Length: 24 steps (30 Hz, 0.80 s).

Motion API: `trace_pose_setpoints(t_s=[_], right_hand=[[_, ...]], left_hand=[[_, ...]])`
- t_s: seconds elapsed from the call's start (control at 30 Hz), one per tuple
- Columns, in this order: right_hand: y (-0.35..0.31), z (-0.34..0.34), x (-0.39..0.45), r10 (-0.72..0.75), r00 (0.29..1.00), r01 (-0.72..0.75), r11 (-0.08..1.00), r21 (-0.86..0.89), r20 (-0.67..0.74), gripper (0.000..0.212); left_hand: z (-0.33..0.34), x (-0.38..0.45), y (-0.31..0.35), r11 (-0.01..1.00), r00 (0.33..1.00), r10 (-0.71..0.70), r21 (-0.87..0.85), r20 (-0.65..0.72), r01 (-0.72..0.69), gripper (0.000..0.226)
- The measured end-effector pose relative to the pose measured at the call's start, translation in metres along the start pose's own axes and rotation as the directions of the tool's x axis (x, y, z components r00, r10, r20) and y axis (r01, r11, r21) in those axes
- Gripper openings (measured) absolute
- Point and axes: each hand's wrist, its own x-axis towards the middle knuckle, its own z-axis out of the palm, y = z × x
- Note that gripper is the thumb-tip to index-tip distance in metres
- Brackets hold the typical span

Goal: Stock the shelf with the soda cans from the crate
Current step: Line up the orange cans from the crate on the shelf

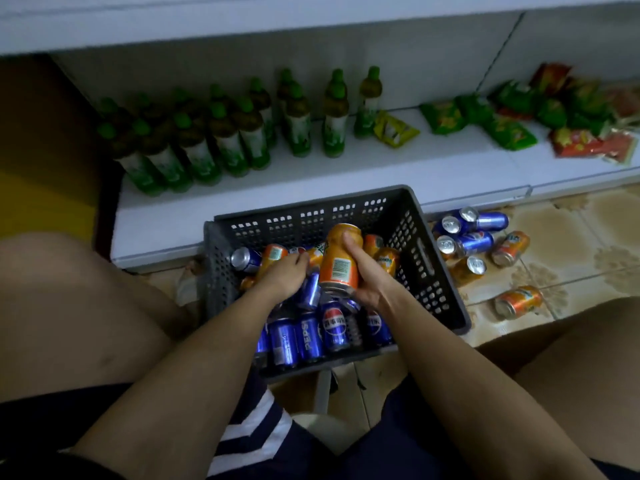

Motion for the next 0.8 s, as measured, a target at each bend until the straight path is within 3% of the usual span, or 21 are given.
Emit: trace_pose_setpoints(t_s=[0.07, 0.17, 0.27, 0.37, 0.47, 0.57, 0.63, 0.73, 0.8], right_hand=[[-0.006, 0.02, -0.002, -0.056, 0.998, 0.056, 0.997, -0.045, -0.009, 0.076], [-0.019, 0.048, -0.01, -0.098, 0.993, 0.1, 0.995, -0.021, 0.067, 0.055], [-0.03, 0.07, -0.018, -0.111, 0.984, 0.115, 0.993, -0.019, 0.141, 0.052], [-0.038, 0.105, -0.027, -0.105, 0.982, 0.13, 0.978, -0.163, 0.157, 0.063], [-0.047, 0.145, -0.033, -0.151, 0.972, 0.197, 0.94, -0.28, 0.178, 0.078], [-0.058, 0.172, -0.037, -0.161, 0.951, 0.233, 0.934, -0.271, 0.265, 0.065], [-0.064, 0.187, -0.039, -0.158, 0.941, 0.246, 0.926, -0.285, 0.299, 0.057], [-0.077, 0.215, -0.041, -0.192, 0.925, 0.309, 0.882, -0.356, 0.327, 0.066], [-0.089, 0.237, -0.044, -0.234, 0.903, 0.379, 0.829, -0.411, 0.361, 0.059]], left_hand=[[-0.026, -0.004, 0.0, 0.998, 0.997, 0.049, 0.028, -0.063, -0.047, 0.051], [-0.065, -0.008, 0.004, 0.996, 0.983, 0.086, 0.043, -0.161, -0.08, 0.048], [-0.103, -0.012, 0.009, 0.989, 0.958, 0.141, 0.081, -0.25, -0.125, 0.046], [-0.143, -0.02, 0.012, 0.966, 0.918, 0.229, 0.193, -0.324, -0.173, 0.044], [-0.184, -0.034, 0.021, 0.894, 0.837, 0.366, 0.405, -0.406, -0.194, 0.038], [-0.233, -0.047, 0.033, 0.807, 0.734, 0.485, 0.567, -0.474, -0.167, 0.035], [-0.267, -0.057, 0.04, 0.77, 0.642, 0.556, 0.618, -0.528, -0.158, 0.033], [-0.314, -0.068, 0.042, 0.747, 0.504, 0.622, 0.647, -0.599, -0.154, 0.031], [-0.341, -0.069, 0.041, 0.742, 0.448, 0.628, 0.663, -0.636, -0.099, 0.03]])
